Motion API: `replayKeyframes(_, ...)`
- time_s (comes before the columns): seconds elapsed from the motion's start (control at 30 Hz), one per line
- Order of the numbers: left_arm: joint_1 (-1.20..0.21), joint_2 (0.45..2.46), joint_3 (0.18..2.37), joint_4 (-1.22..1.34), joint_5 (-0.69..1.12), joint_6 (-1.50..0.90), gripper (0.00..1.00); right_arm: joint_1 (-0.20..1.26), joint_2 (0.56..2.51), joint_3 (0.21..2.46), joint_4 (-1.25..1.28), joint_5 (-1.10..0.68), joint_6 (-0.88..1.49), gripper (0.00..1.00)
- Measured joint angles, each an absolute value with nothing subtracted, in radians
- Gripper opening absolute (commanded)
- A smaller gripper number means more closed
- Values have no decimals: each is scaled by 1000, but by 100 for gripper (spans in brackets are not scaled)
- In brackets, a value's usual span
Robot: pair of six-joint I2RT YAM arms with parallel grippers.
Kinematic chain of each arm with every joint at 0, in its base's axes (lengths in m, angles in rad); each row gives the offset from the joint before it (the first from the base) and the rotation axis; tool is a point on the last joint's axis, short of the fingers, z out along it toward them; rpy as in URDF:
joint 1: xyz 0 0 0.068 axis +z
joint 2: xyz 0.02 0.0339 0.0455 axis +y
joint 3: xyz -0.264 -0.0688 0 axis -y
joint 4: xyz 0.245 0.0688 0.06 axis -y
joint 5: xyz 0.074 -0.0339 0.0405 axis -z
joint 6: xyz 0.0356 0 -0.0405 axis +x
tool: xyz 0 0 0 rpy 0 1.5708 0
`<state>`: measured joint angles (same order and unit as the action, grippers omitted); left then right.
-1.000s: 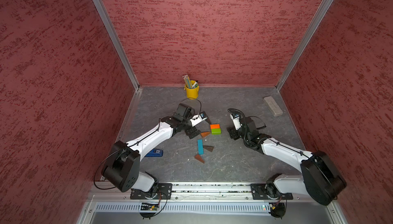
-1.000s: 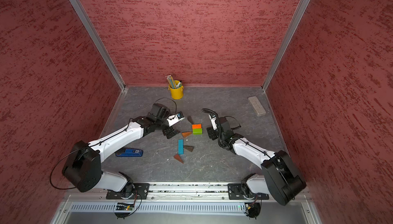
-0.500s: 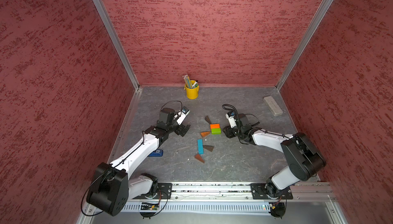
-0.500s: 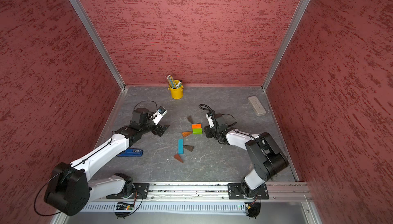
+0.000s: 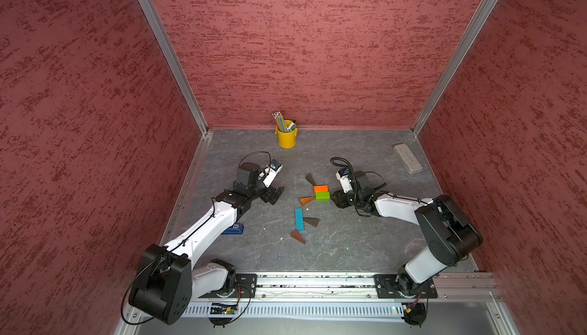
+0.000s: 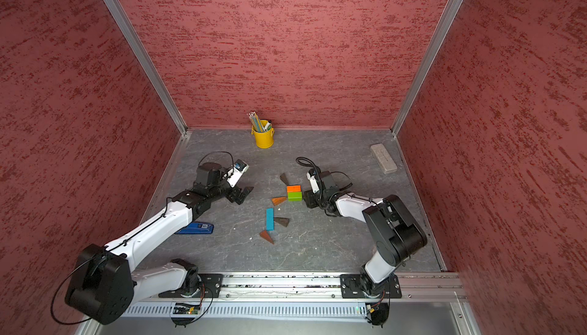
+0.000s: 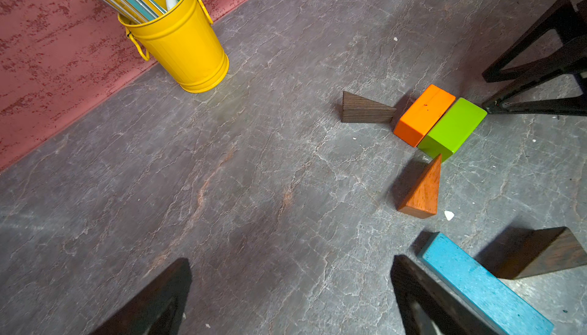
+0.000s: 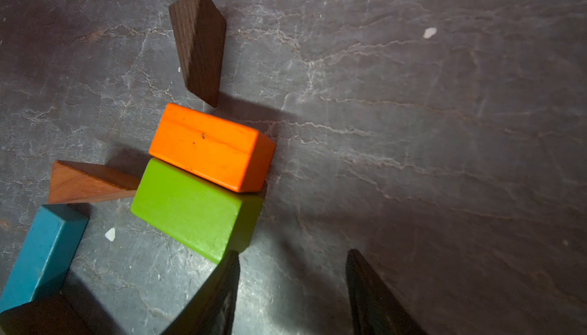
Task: Assemble a small pinwheel with building blocks
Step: Adjust the building block at the center of the board.
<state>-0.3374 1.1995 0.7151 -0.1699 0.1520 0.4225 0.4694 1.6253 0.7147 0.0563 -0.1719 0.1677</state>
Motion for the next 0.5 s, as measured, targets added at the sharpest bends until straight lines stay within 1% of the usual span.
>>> replayKeyframes(0.5, -337, 1232, 715, -163, 157, 423, 100, 477, 1637, 730, 57, -177, 169, 60)
